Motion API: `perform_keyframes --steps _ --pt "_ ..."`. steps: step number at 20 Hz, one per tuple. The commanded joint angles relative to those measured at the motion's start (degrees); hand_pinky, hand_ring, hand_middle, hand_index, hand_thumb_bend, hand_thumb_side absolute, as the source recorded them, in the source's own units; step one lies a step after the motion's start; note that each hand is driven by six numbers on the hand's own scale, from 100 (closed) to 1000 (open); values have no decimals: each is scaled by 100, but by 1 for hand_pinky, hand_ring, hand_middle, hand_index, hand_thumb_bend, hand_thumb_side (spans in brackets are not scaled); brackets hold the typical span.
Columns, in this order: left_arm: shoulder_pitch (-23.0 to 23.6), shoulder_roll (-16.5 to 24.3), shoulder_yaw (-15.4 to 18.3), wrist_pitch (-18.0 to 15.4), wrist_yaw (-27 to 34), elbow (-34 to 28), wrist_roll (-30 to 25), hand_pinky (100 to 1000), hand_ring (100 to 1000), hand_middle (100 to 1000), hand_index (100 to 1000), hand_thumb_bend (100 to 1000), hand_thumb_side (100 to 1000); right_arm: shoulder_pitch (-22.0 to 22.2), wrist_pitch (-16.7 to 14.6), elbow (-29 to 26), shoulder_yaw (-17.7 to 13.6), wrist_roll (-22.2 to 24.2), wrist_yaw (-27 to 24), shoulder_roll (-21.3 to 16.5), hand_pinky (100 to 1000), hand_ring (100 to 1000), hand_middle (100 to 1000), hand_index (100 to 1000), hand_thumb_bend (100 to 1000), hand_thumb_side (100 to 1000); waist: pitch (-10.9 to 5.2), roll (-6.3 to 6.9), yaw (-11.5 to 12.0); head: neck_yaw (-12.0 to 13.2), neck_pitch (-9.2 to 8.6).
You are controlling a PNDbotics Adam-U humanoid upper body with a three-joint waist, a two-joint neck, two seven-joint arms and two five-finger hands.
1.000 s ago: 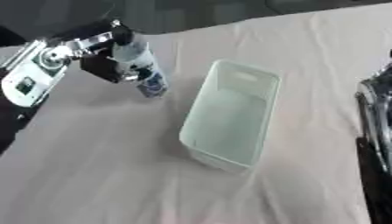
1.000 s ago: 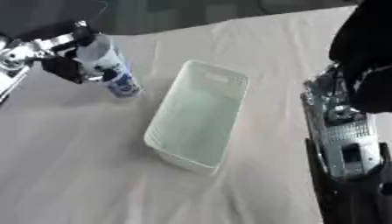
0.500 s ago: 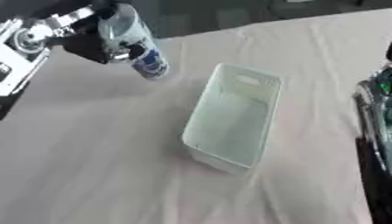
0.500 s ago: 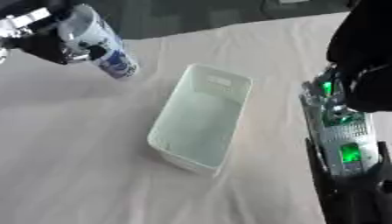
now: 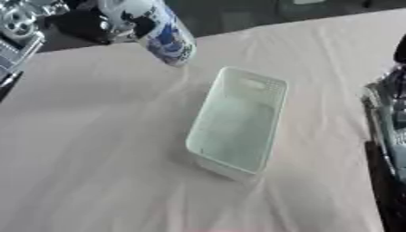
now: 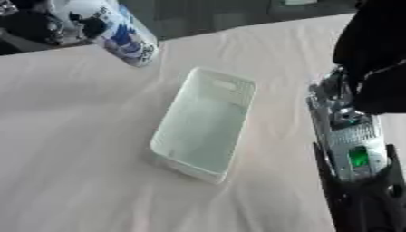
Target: Pick up objects on the table and place them in the box.
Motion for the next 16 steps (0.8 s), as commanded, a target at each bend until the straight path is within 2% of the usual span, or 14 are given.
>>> perform_keyframes --steps 1,10,16 --pt "-191 144 -28 132 327 -235 -68 100 100 139 455 100 553 -44 -60 -74 -1 -49 17 -31 407 518 563 638 100 1000 -108 9 -10 -86 -6" --pt "-434 -33 -325 283 391 -529 -383 100 100 140 457 100 553 -78 -99 -74 27 -28 18 37 406 517 562 638 100 1000 -112 52 -94 -80 -6" --pt "-535 -228 -659 292 445 -616 -785 100 100 140 461 100 554 -114 -119 -74 66 -16 23 98 406 517 561 638 100 1000 -107 84 -163 -54 -6"
